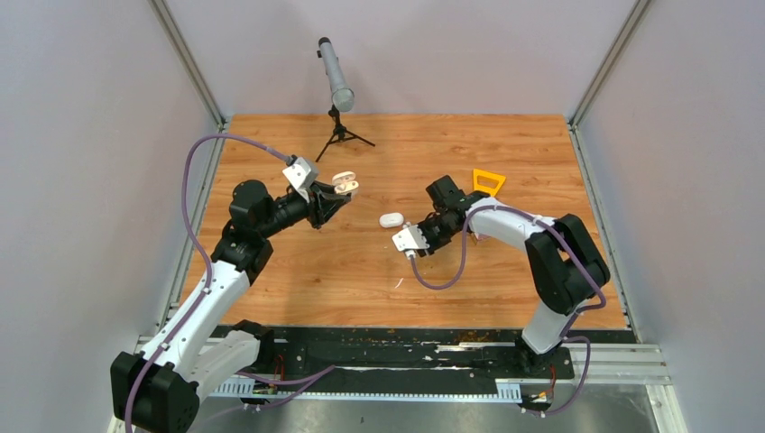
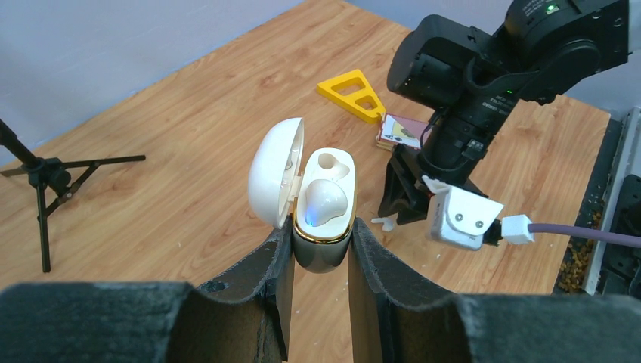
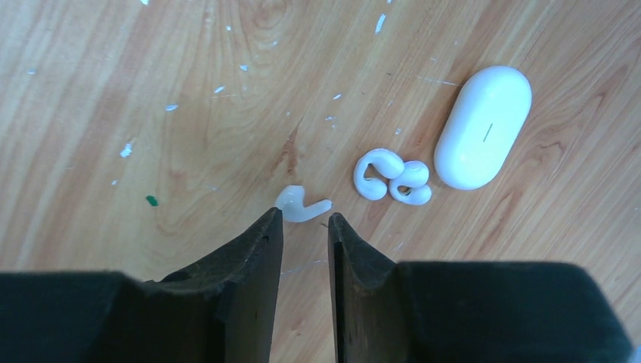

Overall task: Insert the wireless bluetooth earbuds into the charging case
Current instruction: Pick up the earbud from the center of the board.

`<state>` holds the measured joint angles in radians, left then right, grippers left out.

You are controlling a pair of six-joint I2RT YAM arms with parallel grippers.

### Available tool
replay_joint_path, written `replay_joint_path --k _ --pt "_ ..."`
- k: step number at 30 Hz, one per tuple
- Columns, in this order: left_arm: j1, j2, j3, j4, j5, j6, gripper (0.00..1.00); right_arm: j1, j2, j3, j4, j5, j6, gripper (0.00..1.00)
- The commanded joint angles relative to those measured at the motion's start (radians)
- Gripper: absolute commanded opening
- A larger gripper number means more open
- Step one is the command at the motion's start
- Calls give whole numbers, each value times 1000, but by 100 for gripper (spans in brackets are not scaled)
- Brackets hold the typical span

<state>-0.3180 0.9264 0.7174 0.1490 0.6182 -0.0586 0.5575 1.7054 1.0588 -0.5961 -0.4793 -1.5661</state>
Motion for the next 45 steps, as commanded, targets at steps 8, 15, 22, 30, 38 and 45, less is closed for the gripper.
replay_joint_path --k 8,15,22,30,38,45 --pt "10 -5 22 41 -11 0 0 23 103 126 -186 39 -212 28" --pt "12 -7 17 43 -10 -3 0 36 122 138 -198 53 -214 29" --pt "13 -9 19 43 -11 -5 0 58 149 151 -205 76 -209 27" --pt "13 -10 20 41 -10 -5 0 58 211 217 -303 115 -127 28" --pt "13 -11 17 46 -6 -9 0 58 275 299 -400 158 -61 29" --pt "13 -10 19 47 -4 -9 0 59 302 335 -470 192 -58 32"
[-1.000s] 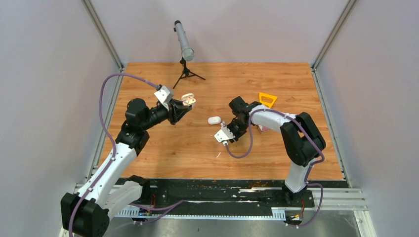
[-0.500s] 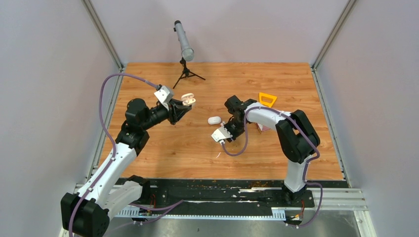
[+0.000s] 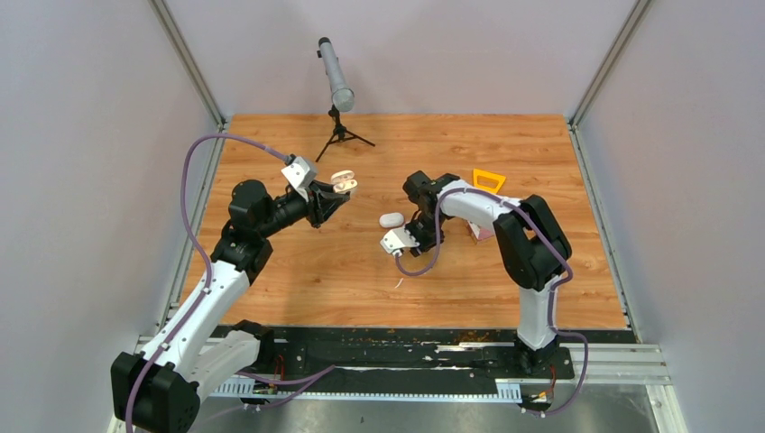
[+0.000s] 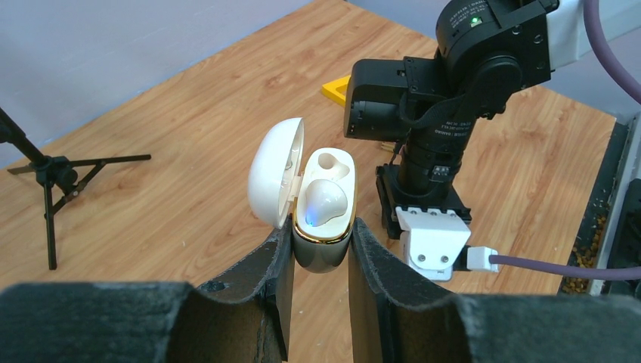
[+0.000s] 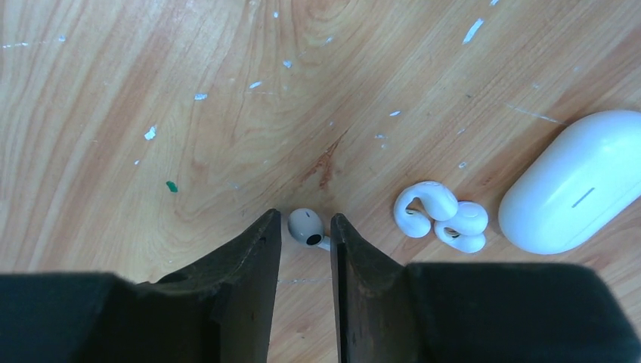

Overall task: Insert the wireless bluetooth earbuds into the charging case
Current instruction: Pick up the earbud from the center of the board.

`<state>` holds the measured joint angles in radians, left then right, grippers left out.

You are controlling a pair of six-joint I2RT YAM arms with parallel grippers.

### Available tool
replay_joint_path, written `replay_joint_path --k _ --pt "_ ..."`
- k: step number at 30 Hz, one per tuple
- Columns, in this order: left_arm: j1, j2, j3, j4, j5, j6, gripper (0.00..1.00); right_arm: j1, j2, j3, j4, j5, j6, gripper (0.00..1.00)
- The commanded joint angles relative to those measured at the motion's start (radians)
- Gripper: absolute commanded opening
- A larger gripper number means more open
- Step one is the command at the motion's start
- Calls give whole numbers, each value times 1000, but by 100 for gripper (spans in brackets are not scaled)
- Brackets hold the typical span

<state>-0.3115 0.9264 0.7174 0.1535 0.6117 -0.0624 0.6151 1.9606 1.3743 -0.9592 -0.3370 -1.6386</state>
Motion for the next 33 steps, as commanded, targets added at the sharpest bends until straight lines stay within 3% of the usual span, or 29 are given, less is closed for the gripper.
replay_joint_path --k 1,10,18,33 --pt "6 -9 19 43 2 -5 0 0 57 29 -121 56 17 32" --pt "6 -11 16 49 2 -10 0 2 92 73 -138 42 72 24" --pt "6 -1 20 57 5 -14 0 19 103 77 -135 22 127 30" --pt "6 5 16 60 5 -20 0 20 103 71 -71 0 180 26"
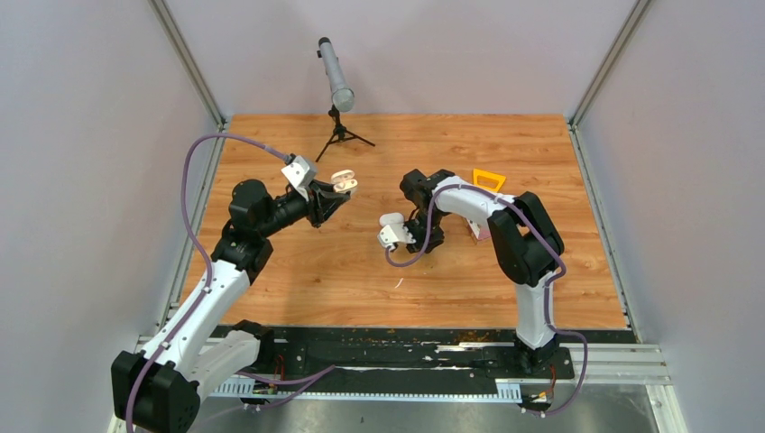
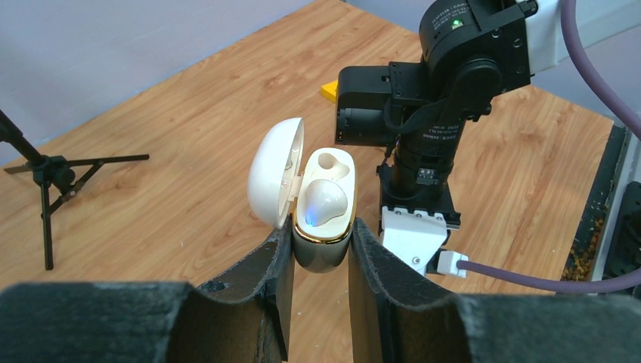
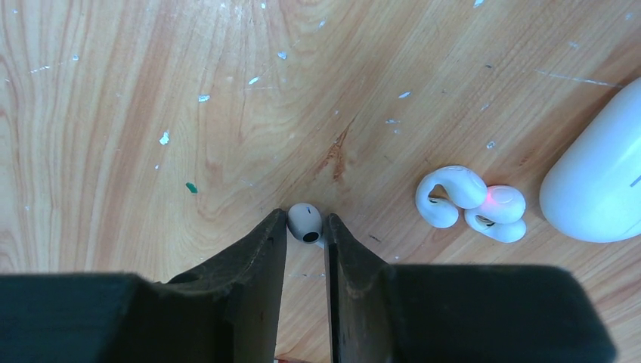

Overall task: Insert the wireless bluetooth earbuds into the charging case
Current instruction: Pick up the earbud from the center of the board.

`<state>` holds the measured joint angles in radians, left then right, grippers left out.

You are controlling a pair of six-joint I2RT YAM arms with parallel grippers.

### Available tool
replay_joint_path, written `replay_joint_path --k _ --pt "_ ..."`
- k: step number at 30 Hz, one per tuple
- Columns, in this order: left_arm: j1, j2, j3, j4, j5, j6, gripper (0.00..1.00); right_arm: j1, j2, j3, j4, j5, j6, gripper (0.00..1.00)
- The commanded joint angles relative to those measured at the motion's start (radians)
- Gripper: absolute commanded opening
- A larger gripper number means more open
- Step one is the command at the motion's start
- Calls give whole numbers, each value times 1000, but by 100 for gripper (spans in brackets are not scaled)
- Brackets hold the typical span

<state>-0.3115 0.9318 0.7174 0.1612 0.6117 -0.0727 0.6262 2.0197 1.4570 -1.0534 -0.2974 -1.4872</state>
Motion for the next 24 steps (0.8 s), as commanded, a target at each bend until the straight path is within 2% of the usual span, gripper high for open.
replay_joint_path --k 1,8,13,19,24 --pt "6 1 16 52 4 -11 0 10 43 -13 24 -39 32 26" --pt "6 2 10 64 2 -19 0 12 39 -26 36 -40 74 28" --pt "6 3 10 64 3 -16 0 17 37 -38 60 -48 133 20" --pt "6 7 14 49 6 -4 0 6 21 63 40 -154 403 6" --pt "6 19 16 35 23 20 0 -37 -128 143 6 -335 671 0"
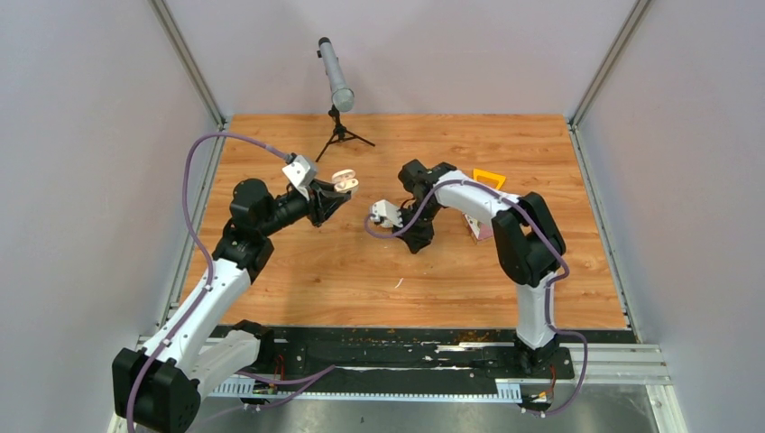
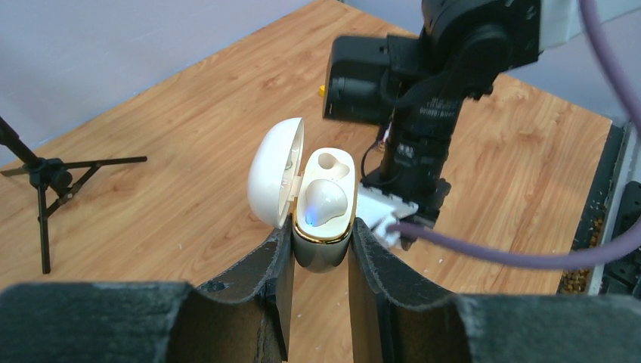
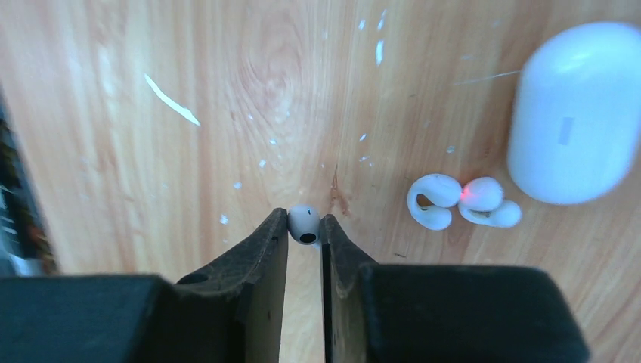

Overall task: Insert the wireless bluetooth earbuds into the charging case
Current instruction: Pick up the earbud from the center of the board.

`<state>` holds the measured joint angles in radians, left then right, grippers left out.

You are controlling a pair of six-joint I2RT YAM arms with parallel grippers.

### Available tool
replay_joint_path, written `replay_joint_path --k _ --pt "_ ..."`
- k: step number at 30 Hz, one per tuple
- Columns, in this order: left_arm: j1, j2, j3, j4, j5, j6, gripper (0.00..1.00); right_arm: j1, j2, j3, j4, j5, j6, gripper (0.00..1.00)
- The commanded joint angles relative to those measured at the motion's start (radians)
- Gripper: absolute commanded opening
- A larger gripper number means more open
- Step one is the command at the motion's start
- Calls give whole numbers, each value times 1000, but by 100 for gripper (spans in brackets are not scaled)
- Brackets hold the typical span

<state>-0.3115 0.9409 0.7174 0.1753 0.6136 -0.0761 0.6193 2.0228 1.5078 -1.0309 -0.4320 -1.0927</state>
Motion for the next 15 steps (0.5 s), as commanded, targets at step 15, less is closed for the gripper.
replay_joint_path --k 15 --pt "-14 95 1 228 43 -101 0 -216 -469 123 576 -421 1350 0"
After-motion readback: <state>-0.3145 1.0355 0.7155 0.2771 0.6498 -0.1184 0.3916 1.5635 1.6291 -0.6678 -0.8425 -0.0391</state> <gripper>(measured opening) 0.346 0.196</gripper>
